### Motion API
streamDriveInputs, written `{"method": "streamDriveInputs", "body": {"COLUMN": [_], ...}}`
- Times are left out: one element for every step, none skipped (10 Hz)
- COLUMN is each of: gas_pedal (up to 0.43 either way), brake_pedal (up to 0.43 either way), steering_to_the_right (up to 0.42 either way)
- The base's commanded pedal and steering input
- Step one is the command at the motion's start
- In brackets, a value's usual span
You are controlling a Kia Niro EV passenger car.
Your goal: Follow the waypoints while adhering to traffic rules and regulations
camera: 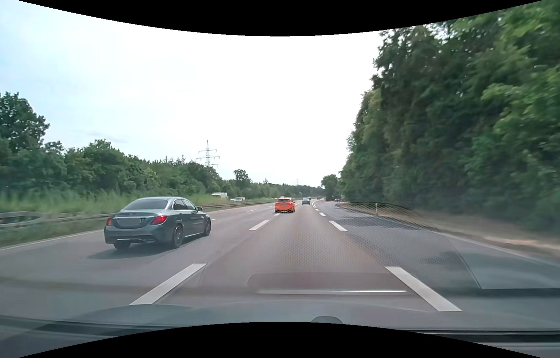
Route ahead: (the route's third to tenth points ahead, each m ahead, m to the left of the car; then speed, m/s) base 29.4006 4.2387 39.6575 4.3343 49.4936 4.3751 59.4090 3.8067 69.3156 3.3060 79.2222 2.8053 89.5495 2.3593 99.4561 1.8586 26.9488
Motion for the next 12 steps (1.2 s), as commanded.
{"method": "streamDriveInputs", "body": {"gas_pedal": [0.098,0.098,0.098,0.098,0.098,0.098,0.098,0.098,0.098,0.098,0.098,0.098], "brake_pedal": [0.0,0.0,0.0,0.0,0.0,0.0,0.0,0.0,0.0,0.0,0.0,0.0], "steering_to_the_right": [0.0,0.0,0.0,0.0,0.0,0.0,0.0,0.0,0.0,0.0,0.0,0.0]}}
